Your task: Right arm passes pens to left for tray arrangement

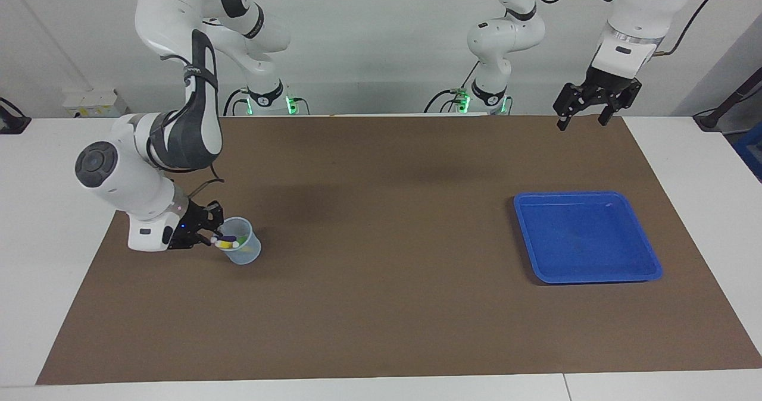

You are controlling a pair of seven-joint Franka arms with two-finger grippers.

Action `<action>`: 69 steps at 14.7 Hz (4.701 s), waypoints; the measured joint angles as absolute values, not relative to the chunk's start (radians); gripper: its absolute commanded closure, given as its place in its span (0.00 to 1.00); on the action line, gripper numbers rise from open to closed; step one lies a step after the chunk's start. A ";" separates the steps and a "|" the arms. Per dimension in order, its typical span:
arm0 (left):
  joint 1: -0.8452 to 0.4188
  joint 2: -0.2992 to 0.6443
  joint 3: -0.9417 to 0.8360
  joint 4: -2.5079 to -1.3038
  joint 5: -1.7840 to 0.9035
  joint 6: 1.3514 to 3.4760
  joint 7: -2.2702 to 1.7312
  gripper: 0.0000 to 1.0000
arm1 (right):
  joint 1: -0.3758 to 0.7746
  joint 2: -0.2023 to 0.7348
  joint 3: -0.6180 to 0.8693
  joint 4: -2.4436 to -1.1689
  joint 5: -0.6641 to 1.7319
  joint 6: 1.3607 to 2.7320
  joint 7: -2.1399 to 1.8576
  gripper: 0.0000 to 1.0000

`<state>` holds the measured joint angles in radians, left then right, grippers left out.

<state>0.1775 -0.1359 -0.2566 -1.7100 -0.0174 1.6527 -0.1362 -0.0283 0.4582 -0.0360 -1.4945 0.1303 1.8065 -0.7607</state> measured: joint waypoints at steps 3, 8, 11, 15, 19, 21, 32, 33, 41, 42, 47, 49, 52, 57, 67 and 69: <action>0.176 -0.136 -0.258 -1.710 -0.017 1.653 -0.136 0.00 | -0.027 0.455 -0.035 -1.495 0.130 1.806 -0.761 0.67; 0.176 -0.150 -0.259 -1.735 -0.017 1.653 -0.135 0.00 | -0.024 0.454 -0.035 -1.495 0.130 1.807 -0.770 0.67; 0.176 -0.154 -0.259 -1.735 -0.017 1.653 -0.135 0.00 | -0.023 0.454 -0.035 -1.495 0.130 1.807 -0.782 0.68; 0.176 -0.154 -0.258 -1.735 -0.017 1.653 -0.135 0.00 | -0.021 0.453 -0.035 -1.496 0.130 1.808 -0.800 0.68; 0.177 -0.154 -0.255 -1.735 -0.017 1.653 -0.135 0.00 | -0.021 0.453 -0.035 -1.508 0.130 1.822 -0.819 0.68; 0.177 -0.154 -0.255 -1.735 -0.017 1.653 -0.130 0.00 | -0.021 0.451 -0.035 -1.515 0.130 1.824 -0.822 0.68; 0.178 -0.155 -0.255 -1.735 -0.017 1.653 -0.124 0.00 | -0.020 0.445 -0.035 -1.523 0.130 1.824 -0.830 0.89; 0.178 -0.155 -0.255 -1.735 -0.017 1.653 -0.124 0.00 | -0.020 0.442 -0.035 -1.521 0.132 1.825 -0.830 0.96; 0.179 -0.155 -0.249 -1.726 -0.024 1.644 -0.126 0.01 | -0.020 0.437 -0.035 -1.523 0.131 1.825 -0.834 1.00; 0.185 -0.153 -0.246 -1.711 -0.036 1.616 -0.129 0.01 | -0.020 0.436 -0.035 -1.523 0.131 1.825 -0.834 1.00; 0.258 -0.060 -0.237 -1.475 -0.103 1.406 -0.123 0.02 | -0.021 0.415 -0.037 -1.523 0.131 1.825 -0.826 1.00; 0.251 -0.017 -0.256 -1.419 -0.079 1.381 -0.123 0.02 | -0.021 0.402 -0.038 -1.524 0.131 1.825 -0.822 1.00; 0.239 0.056 -0.268 -1.396 -0.061 1.374 -0.124 0.02 | -0.027 0.377 -0.038 -1.524 0.131 1.825 -0.819 1.00; 0.220 0.228 -0.273 -1.258 -0.061 1.318 -0.123 0.03 | -0.028 0.314 -0.036 -1.523 0.131 1.815 -0.818 1.00; 0.201 0.144 -0.279 -1.420 -0.234 1.312 -0.495 0.03 | 0.130 0.179 -0.031 -1.524 0.128 1.769 -0.786 1.00; 0.202 0.122 -0.278 -1.461 -0.273 1.312 -0.568 0.04 | 0.191 0.167 -0.029 -1.525 0.127 1.788 -0.770 1.00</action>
